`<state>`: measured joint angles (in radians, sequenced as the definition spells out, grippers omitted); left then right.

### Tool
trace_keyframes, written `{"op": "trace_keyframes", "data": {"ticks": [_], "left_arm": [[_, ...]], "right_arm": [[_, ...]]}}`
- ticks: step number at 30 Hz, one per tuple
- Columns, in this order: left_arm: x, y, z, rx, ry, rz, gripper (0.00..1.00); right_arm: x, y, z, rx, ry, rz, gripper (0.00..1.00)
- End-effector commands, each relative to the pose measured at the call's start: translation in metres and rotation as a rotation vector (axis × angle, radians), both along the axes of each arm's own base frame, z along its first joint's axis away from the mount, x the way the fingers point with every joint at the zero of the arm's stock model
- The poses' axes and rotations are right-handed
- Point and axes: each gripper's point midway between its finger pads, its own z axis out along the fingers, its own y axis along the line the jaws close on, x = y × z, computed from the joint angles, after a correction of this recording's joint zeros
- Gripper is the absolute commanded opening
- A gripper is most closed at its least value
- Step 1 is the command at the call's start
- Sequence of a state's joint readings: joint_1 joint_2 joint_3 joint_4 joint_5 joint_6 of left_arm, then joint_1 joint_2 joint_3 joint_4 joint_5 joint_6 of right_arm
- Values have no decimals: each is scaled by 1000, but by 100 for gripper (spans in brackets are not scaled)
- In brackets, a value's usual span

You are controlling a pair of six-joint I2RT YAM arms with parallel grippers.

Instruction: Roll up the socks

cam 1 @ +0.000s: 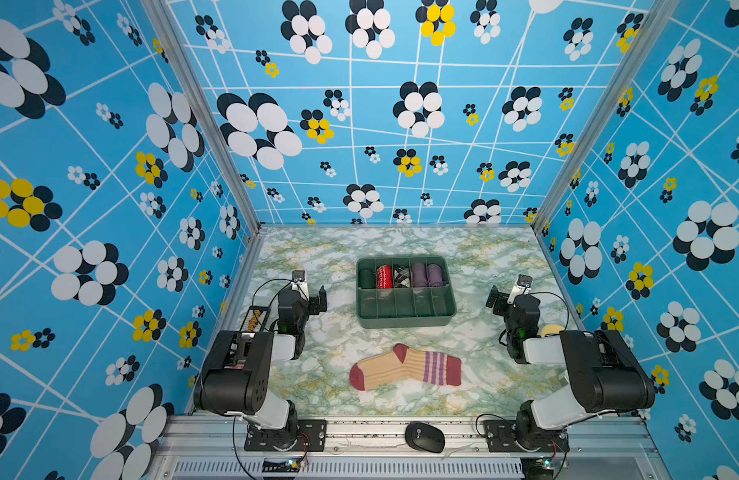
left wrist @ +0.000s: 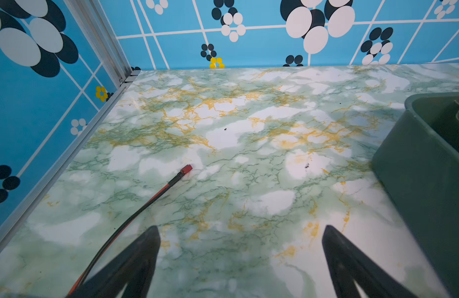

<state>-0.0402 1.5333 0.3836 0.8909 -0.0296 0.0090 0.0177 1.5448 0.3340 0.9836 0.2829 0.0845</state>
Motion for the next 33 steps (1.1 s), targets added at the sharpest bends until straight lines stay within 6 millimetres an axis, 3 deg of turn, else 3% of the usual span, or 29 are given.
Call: {"op": "trace_keyframes", "data": {"ticks": [1,16,18,23,26,29,33], "left_arm": [[2,0,0,-3,-3,-4,99],[2,1,0,-17,-1,-12,99],[2,1,0,-26,1,-19,99],[5,0,7,-38,31,-39,74],[3,7,27,-36,35,4,64],[-5,9,54,-53,33,38,61],[-28,-7,95,-92,29,14,59]], "right_arm": [[4,0,3,-20,-7,-7,99],[5,0,4,-19,-7,-7,99],[4,0,3,-19,-6,-8,95],[3,-6,12,-18,0,-45,84],[3,-6,24,-19,32,-44,82],[-3,-4,44,2,91,-40,81],[-18,7,63,109,161,-12,81]]}}
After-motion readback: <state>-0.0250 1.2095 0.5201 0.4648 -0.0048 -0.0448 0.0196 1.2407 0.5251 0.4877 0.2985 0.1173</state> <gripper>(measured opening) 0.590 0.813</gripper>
